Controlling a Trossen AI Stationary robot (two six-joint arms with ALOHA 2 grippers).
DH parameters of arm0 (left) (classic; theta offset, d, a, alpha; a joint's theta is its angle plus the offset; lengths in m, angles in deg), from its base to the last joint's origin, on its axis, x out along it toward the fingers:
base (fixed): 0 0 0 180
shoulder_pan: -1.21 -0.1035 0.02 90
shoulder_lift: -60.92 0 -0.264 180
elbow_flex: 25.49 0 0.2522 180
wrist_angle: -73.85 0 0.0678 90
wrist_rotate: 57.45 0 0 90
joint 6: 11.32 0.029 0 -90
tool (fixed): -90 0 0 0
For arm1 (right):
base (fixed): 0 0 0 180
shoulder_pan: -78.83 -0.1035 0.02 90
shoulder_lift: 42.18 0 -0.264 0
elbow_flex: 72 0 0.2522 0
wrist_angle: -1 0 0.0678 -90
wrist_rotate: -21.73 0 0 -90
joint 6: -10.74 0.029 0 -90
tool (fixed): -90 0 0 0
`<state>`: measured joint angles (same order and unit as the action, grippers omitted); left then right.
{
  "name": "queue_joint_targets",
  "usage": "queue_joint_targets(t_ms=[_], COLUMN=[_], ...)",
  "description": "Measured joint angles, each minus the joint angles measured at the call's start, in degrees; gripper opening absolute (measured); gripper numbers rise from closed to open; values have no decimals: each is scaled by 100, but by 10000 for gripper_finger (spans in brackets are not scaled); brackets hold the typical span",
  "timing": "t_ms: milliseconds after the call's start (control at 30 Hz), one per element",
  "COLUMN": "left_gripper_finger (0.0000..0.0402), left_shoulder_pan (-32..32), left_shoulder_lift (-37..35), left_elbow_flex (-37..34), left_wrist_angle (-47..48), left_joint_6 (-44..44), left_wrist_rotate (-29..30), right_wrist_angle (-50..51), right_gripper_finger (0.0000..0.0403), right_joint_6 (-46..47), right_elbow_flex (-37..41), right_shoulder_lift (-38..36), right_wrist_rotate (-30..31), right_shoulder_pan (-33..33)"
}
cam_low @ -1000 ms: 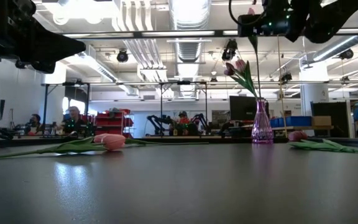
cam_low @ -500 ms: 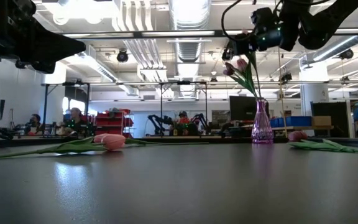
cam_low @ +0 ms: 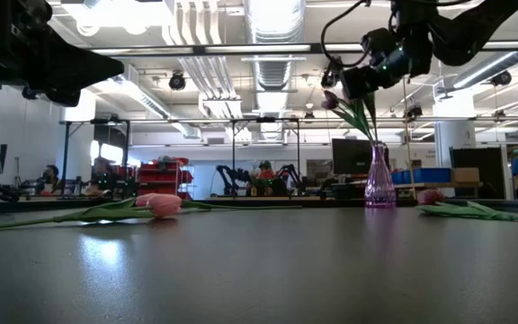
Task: Sort flowers into vase by color
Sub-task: Put the pink flower into the violet vase, then put the violet flower into the green vase
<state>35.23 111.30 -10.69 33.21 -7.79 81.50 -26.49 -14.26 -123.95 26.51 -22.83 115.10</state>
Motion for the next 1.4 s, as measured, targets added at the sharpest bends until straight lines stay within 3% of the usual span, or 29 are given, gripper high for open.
queue_joint_targets(t_ms=[300,567,867,1167,1400], left_gripper_finger=[0,0,0,0,0], left_shoulder_pan=[0,0,0,0,0], left_shoulder_lift=[0,0,-1,1,-1], left_elbow_flex=[0,0,0,0,0], left_wrist_angle=[1,1,1,0,-1], left_joint_6=[0,6,9,23,22], left_wrist_rotate=[-1,-2,-2,-2,-2], right_wrist_angle=[593,1277,2740,4733,5664], right_gripper_finger=[164,198,206,282,317], right_joint_6=[-77,-605,448,1683,1836], right_elbow_flex=[-506,-1094,-1599,-2433,-3063], right_shoulder_lift=[-92,-387,-130,83,81], right_wrist_rotate=[134,556,518,558,557], right_shoulder_pan=[-234,-545,-485,-424,-437])
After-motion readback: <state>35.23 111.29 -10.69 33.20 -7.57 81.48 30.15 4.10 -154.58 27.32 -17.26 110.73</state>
